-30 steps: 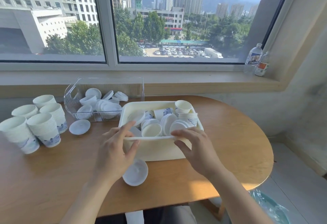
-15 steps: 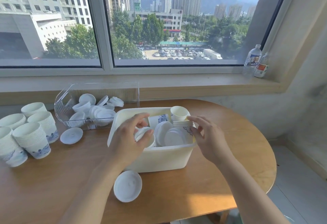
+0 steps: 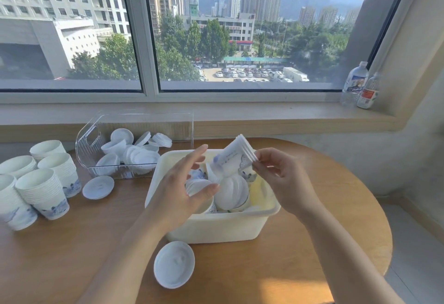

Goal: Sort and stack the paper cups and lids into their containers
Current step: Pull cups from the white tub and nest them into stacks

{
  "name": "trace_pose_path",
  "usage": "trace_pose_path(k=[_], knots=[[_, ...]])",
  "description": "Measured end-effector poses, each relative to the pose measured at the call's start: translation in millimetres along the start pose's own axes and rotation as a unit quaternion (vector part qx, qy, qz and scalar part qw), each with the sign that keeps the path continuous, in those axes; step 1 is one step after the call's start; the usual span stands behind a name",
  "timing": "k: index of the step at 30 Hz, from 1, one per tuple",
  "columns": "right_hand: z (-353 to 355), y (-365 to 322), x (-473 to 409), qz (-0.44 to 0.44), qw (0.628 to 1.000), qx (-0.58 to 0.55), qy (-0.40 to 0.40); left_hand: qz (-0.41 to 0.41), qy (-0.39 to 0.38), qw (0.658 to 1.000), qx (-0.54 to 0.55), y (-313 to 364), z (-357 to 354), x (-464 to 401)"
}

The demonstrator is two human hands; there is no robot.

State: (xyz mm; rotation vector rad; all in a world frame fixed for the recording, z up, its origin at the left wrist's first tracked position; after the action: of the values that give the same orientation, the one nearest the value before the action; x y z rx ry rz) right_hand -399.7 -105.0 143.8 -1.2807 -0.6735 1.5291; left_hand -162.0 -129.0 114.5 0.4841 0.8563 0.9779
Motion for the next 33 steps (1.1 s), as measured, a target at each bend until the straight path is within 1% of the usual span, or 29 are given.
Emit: trace_pose_path(k=[3, 7, 8, 10, 12, 14, 16, 21, 23, 24, 26, 28, 30, 33], knots=[[-32.2, -6.1, -0.5, 0.013, 0.998, -0.017, -0.063, 0.008, 0.001, 1.000, -0.003, -1.2, 1.3, -0.5], [-51.8, -1.1, -3.7, 0.001, 0.994, -0.029, -0.103, 0.015, 0.015, 1.000, 0.003, -2.5, 3.1, -2.0], [-50.2, 1.4, -5.5, 0.001, 0.996, -0.005, -0.091, 0.016, 0.017, 1.000, -0.003, -4.1, 3.2, -2.6], [-35.1, 5.4, -9.6, 0.027, 0.993, 0.113, -0.014, 0.021, 0.028, 0.999, -0.010, -8.4, 4.1, -3.6], [-20.3, 11.1, -10.2, 0.035, 0.971, 0.229, 0.061, 0.028, 0.039, 0.999, -0.005, -12.6, 5.9, -4.4], [-16.8, 24.3, -9.4, 0.013, 0.960, 0.270, 0.077, 0.032, 0.038, 0.999, 0.004, -16.0, 6.3, -5.5], [-16.7, 35.3, -8.5, -0.008, 0.957, 0.279, 0.079, 0.033, 0.031, 0.999, 0.016, -17.4, 6.1, -6.4], [-19.4, 36.9, -11.5, -0.010, 0.939, 0.334, 0.086, 0.033, 0.021, 0.999, 0.022, -19.9, 5.3, -7.7], [-16.6, 32.2, -10.5, 0.008, 0.943, 0.313, 0.114, 0.032, 0.020, 0.999, 0.028, -18.7, 5.1, -7.8], [-13.3, 28.8, -8.8, 0.018, 0.950, 0.283, 0.133, 0.033, 0.020, 0.999, 0.028, -18.3, 5.0, -8.0], [-5.6, 23.5, -4.4, 0.019, 0.969, 0.182, 0.164, 0.031, 0.020, 0.999, 0.023, -18.3, 5.3, -7.3], [-0.9, 19.7, -1.4, 0.000, 0.982, 0.063, 0.178, 0.029, 0.024, 0.999, 0.030, -20.7, 7.3, -5.7], [-0.5, 12.6, -1.9, 0.004, 0.985, -0.018, 0.171, 0.033, 0.031, 0.998, 0.049, -24.6, 10.4, -3.8], [-8.7, -0.3, -5.1, 0.022, 0.990, -0.051, 0.127, 0.043, 0.042, 0.995, 0.075, -25.5, 13.1, -3.3]])
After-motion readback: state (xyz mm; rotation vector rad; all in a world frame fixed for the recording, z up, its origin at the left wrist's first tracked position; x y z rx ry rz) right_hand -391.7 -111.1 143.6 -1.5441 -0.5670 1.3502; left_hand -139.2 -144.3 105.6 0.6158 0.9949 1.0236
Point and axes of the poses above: each hand's wrist, its own x-axis away from the middle knuckle, its own z-axis out of the back of the hand, y = z × x, the point moved 8 cm from there along -x, towards the middle knuckle, and after that the axes turned 3 degrees about -x, right-handed, at the moved point
